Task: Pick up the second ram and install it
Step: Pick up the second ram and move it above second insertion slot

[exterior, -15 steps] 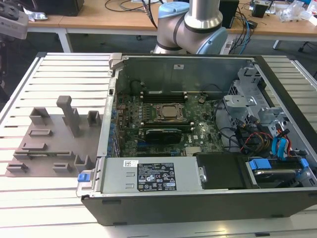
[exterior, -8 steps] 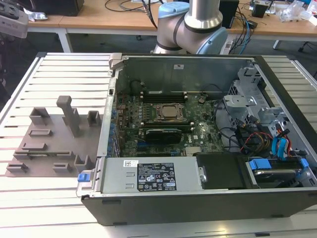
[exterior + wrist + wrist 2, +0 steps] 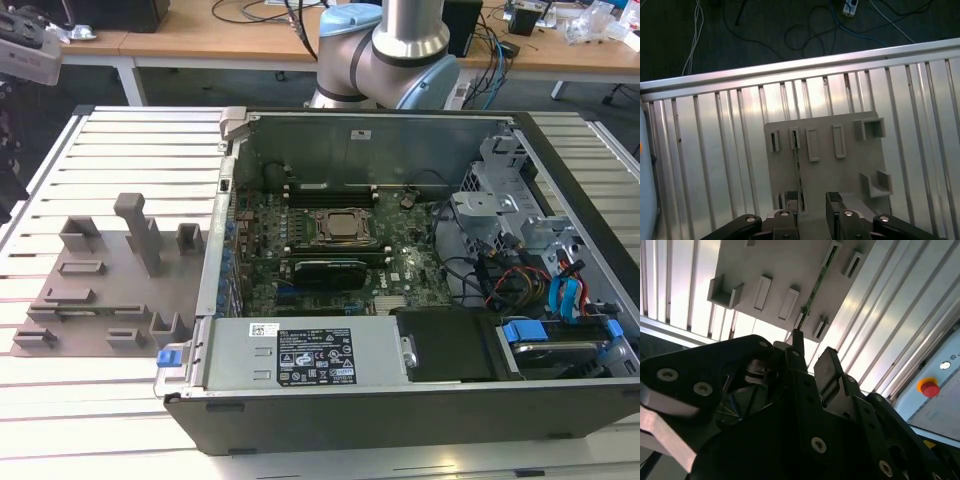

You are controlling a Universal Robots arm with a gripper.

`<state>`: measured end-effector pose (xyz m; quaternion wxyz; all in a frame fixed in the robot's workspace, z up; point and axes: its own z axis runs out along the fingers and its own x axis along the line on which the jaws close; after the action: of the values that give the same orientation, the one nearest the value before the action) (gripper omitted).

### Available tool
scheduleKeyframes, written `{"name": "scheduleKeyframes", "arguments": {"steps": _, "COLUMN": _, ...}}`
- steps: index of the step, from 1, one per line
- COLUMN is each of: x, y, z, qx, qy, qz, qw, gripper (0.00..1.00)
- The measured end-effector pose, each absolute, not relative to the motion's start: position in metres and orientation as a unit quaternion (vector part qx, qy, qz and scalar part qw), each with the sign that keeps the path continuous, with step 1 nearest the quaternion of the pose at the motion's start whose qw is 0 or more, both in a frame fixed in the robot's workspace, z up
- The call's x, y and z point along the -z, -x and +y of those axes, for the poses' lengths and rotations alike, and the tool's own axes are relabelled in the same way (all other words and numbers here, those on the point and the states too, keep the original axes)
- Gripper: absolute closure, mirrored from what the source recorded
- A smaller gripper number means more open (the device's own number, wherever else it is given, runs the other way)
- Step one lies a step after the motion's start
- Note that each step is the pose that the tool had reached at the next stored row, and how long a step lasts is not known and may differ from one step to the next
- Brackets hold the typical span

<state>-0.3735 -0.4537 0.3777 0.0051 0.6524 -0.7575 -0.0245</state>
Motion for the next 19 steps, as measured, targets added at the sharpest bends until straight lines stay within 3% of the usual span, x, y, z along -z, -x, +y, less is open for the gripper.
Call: {"name": "scheduleKeyframes", "arguments": {"steps": 19, "x": -0.349, "y": 0.374, "z": -0.454, "qx": 0.024, "qy": -0.652, "qz": -0.758, "qw": 0.005, "gripper": 0.64}}
